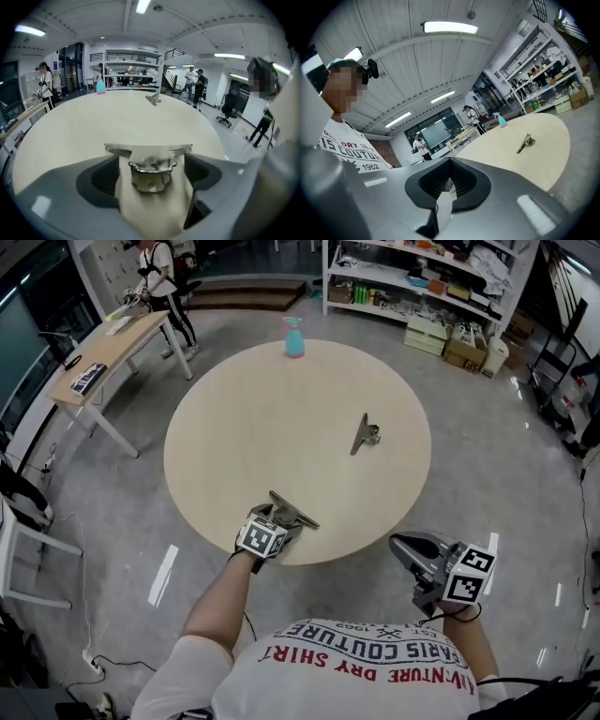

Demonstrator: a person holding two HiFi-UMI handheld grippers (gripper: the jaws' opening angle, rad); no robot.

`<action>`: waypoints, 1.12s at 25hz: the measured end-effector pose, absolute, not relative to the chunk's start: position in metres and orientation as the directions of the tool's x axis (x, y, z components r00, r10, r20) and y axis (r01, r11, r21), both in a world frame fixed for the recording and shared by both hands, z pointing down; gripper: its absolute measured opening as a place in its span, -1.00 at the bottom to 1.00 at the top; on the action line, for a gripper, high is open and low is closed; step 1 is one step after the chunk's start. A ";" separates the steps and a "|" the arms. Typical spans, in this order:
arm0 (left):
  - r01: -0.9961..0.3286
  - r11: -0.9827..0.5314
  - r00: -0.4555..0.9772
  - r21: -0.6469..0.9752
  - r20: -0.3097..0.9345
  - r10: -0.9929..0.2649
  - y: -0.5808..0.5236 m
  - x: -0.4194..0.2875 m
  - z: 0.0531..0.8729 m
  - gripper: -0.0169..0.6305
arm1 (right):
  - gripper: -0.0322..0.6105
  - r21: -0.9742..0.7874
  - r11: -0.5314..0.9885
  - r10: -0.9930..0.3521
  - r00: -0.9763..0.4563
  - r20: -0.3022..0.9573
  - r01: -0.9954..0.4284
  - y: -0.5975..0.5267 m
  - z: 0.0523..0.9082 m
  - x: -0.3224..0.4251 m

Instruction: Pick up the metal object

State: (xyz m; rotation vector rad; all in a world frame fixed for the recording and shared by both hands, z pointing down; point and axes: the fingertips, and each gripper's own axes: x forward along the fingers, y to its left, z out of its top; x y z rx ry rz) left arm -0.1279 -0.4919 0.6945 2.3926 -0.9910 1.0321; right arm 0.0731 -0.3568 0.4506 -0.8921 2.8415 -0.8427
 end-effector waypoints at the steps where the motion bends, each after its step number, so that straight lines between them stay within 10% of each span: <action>1: -0.718 -0.695 0.486 0.042 0.745 -0.457 -0.493 -0.127 0.698 0.35 | -0.89 -0.514 0.681 -0.547 -0.829 0.116 -0.521 -0.359 0.451 0.075; 9: -0.708 -0.706 0.467 0.014 0.759 -0.453 -0.492 -0.126 0.699 -0.06 | -0.89 -0.517 0.669 -0.558 -0.820 0.126 -0.535 -0.363 0.452 0.082; 19: -0.713 -0.701 0.485 0.018 0.735 -0.475 -0.496 -0.128 0.698 -0.08 | -0.89 -0.518 0.672 -0.536 -0.830 0.152 -0.529 -0.368 0.460 0.069; 28: -0.660 -0.737 0.717 0.147 0.415 -0.560 -0.433 -0.103 0.535 -0.08 | -0.89 -0.451 0.732 -0.506 -0.851 0.143 -0.511 -0.359 0.440 0.055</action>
